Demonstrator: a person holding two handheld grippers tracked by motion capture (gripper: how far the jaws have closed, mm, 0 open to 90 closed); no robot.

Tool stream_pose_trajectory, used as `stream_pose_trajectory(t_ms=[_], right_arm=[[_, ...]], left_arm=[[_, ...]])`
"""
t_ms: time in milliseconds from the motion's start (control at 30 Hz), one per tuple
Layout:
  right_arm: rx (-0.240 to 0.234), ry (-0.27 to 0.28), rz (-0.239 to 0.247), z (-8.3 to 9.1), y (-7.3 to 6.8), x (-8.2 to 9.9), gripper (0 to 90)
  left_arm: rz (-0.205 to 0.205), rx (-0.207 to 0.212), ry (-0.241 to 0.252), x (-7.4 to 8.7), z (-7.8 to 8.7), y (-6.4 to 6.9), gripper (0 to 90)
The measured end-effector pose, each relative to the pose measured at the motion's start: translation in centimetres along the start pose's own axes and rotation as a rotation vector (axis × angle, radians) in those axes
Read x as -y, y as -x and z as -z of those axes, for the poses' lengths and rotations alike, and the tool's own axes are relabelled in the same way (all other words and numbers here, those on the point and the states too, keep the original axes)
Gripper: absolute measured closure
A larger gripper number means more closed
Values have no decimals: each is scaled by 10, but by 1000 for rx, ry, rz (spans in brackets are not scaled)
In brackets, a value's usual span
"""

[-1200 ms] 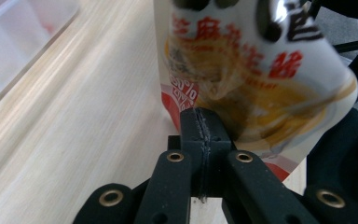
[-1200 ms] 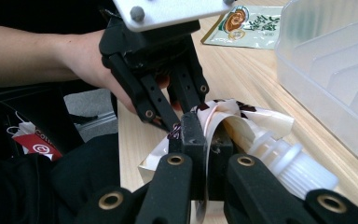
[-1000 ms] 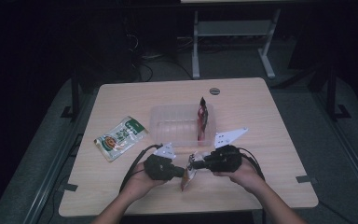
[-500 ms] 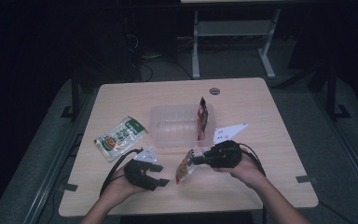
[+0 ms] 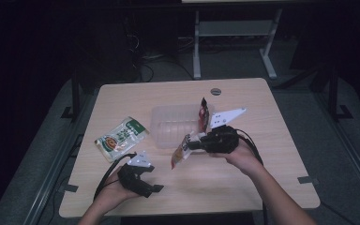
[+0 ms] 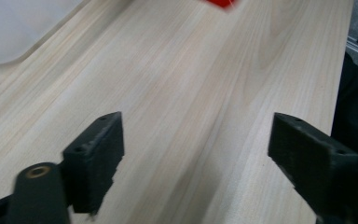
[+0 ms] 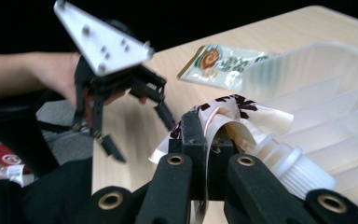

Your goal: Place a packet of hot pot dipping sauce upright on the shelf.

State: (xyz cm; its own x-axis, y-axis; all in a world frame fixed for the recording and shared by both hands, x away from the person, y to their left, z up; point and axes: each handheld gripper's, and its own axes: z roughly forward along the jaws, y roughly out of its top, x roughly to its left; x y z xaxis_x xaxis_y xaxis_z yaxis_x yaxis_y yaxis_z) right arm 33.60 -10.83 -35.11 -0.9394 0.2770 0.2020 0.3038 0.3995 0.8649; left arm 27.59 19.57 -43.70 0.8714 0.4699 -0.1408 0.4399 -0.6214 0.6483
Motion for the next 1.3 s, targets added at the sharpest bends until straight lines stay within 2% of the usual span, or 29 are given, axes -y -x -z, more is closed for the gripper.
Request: stream_pose_trajectory(t_ms=[267, 300, 333, 500, 833, 967, 1000, 1167, 1300], right_arm=[[33, 21, 5, -4, 16, -27, 893], [38, 19, 6, -5, 17, -31, 893], [43, 20, 8, -6, 19, -34, 893], [69, 20, 12, -13, 29, -46, 893], [101, 6, 3, -36, 46, -62, 893], [114, -2, -1, -43, 51, -68, 893], [117, -5, -3, -45, 52, -69, 893], [133, -31, 2, -56, 57, -74, 893], [134, -47, -18, -66, 59, -74, 893]], left_arm=[[-12, -3, -1, 0, 1, -2, 134], [-2, 2, -1, 0, 1, -2, 134], [-16, 0, -1, -1, 1, -2, 134], [-22, 6, -1, -1, 0, -2, 134], [1, 8, 6, 1, 0, -4, 136], [5, 9, 15, 1, 0, -5, 136], [-5, 6, 14, 1, 1, -6, 136], [9, 10, 13, 1, 1, -6, 137], [9, 11, 14, 1, 3, -6, 137]])
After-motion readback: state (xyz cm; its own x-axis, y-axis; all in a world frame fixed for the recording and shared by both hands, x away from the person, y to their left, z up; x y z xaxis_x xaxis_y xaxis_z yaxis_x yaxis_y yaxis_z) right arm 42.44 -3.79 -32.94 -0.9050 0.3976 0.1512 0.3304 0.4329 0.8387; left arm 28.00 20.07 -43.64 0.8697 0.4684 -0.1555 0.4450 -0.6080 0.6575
